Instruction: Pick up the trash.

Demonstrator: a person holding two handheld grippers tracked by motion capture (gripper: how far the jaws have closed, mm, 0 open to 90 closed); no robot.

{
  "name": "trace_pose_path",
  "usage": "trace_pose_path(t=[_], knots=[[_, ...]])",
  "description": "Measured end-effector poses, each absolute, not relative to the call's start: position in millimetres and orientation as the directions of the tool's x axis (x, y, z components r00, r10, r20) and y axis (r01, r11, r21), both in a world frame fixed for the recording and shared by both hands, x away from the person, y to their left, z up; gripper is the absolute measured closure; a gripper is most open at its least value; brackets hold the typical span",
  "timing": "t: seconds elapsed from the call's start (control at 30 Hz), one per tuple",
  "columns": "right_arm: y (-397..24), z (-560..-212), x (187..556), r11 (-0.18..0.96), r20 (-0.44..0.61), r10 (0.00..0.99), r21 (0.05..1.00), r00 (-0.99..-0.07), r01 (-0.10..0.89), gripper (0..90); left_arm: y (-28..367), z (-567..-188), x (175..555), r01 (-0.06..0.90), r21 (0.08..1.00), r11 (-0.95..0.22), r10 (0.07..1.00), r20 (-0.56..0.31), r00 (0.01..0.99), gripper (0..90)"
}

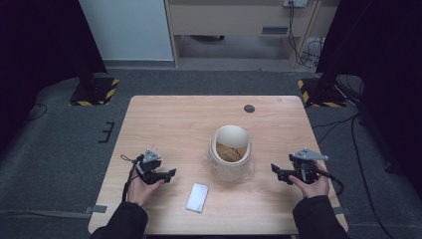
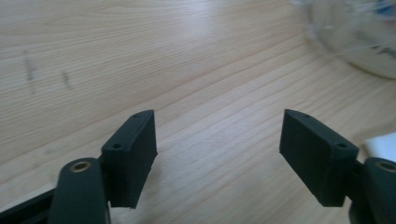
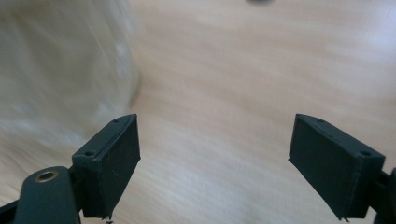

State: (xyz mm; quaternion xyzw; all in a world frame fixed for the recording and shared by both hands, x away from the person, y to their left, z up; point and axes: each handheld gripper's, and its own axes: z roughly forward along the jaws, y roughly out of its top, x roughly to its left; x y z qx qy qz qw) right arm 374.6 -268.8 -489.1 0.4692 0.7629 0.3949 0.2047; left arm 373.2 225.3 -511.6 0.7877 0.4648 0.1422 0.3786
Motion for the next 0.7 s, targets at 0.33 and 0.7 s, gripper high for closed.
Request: trace_pose_path(t=[0.33, 0.7], knots=[[-274.0, -514.5, 388.0, 0.345, 0.009, 0.872, 0.697, -0.489, 0.629, 14.4, 201.4, -508.3, 365.4, 0.581, 0.742, -0.335, 0.764, -0.147, 0.628, 33.0], [-281.2, -527.2, 390.9, 0.381, -0.006, 0.874, 0.628, -0.486, 0.679, 10.6, 179.2, -511.5, 358.3, 0.586, 0.703, -0.404, 0.705, -0.169, 0.689, 41.1]])
